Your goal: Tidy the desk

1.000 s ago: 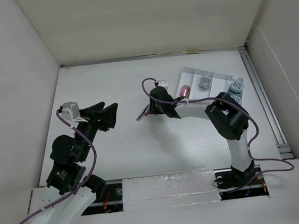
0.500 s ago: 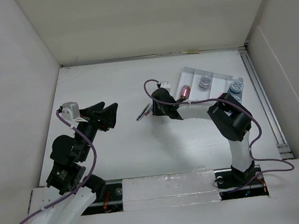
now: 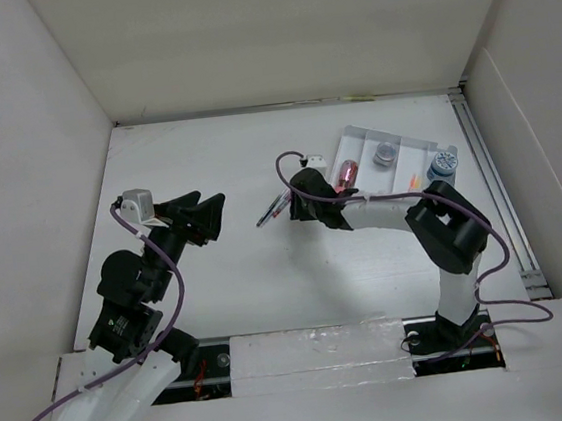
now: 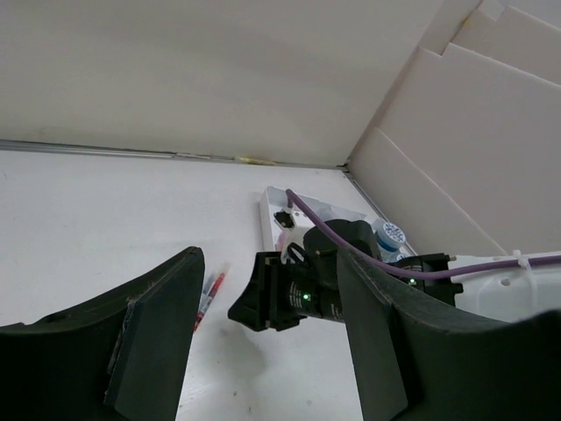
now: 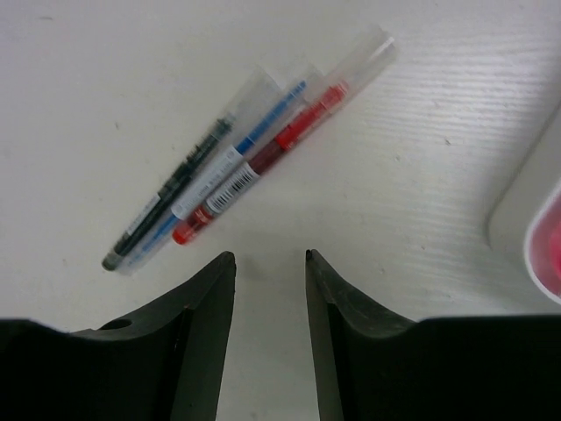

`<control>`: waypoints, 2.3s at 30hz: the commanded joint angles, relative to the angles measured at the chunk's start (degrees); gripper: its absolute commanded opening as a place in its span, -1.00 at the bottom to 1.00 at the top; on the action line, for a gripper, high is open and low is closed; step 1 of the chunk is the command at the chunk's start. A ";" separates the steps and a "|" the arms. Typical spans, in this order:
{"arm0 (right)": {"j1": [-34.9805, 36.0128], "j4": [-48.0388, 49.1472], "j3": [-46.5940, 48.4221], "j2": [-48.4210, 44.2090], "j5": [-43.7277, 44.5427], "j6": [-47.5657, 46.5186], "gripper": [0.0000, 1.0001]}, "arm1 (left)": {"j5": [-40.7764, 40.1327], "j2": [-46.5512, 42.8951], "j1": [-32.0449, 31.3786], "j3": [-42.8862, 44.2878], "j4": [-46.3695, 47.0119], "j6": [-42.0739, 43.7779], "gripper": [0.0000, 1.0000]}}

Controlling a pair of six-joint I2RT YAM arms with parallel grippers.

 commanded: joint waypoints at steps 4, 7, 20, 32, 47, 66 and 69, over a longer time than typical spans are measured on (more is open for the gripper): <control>-0.65 1.09 10.46 6.83 0.59 -0.15 -0.33 | 1.00 -0.18 -0.14 -0.12 2.60 -0.23 0.16; -0.66 0.12 12.14 8.86 0.85 -0.06 -0.56 | 0.30 -0.62 -0.14 -0.21 2.51 -0.14 0.15; -1.19 -3.21 12.06 10.36 1.99 0.20 -0.43 | 0.30 -0.44 -0.14 -0.12 2.69 -0.05 0.15; -1.19 0.63 7.49 4.29 1.82 -0.77 -0.27 | 0.92 -0.09 -0.14 -0.04 2.77 -0.23 0.15; -1.19 -4.62 17.94 13.07 3.93 -0.85 -0.28 | 1.00 -0.27 -0.14 -0.13 2.86 -0.23 0.15; -0.66 -7.79 13.56 9.30 6.12 -1.38 -0.55 | 1.00 -0.35 -0.14 -0.12 2.77 -0.23 0.15; -0.66 -7.96 12.68 8.07 6.21 -1.64 -0.62 | 0.92 -0.44 -0.14 -0.12 2.77 -0.23 0.15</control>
